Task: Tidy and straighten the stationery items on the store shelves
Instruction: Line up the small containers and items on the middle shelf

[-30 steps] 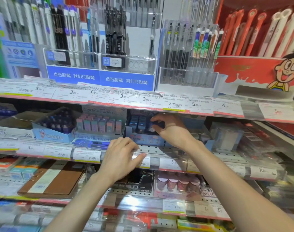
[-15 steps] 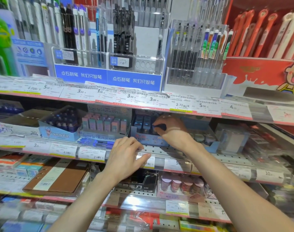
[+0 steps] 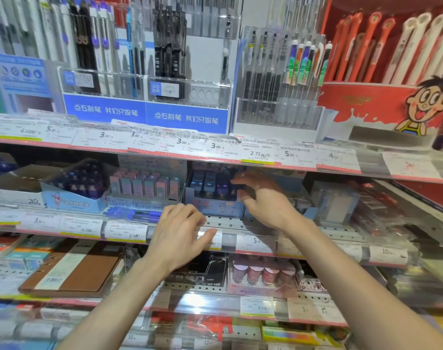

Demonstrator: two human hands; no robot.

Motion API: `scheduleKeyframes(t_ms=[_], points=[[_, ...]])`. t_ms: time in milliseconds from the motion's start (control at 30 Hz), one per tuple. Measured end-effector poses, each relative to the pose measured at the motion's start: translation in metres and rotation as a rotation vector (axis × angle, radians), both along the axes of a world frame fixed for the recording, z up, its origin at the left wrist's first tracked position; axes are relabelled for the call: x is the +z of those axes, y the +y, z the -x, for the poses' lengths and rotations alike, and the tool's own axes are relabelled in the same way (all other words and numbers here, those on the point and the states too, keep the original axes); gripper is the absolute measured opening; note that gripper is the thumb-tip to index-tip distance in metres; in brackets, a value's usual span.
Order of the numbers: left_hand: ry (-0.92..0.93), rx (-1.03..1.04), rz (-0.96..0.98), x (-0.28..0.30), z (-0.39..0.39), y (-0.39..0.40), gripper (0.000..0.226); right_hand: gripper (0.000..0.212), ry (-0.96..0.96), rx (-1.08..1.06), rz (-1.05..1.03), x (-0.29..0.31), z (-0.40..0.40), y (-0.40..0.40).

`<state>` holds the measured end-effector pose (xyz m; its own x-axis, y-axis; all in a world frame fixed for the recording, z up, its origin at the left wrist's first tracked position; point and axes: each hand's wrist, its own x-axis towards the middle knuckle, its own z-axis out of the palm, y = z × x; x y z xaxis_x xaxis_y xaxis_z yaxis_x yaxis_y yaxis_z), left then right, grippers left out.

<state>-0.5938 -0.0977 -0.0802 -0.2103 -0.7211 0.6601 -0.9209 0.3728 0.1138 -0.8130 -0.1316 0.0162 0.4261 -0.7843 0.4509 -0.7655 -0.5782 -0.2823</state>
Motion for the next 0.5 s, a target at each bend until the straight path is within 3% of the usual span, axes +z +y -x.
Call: scheduleKeyframes(t_ms=[367, 500], points=[[-0.043, 0.011, 0.03, -0.001, 0.002, -0.007, 0.049, 0.02, 0.113, -0.128, -0.169, 0.007, 0.072, 0.016], [-0.036, -0.002, 0.028, 0.0, 0.001, -0.007, 0.054, 0.03, 0.171, -0.13, -0.233, 0.006, 0.079, 0.019]])
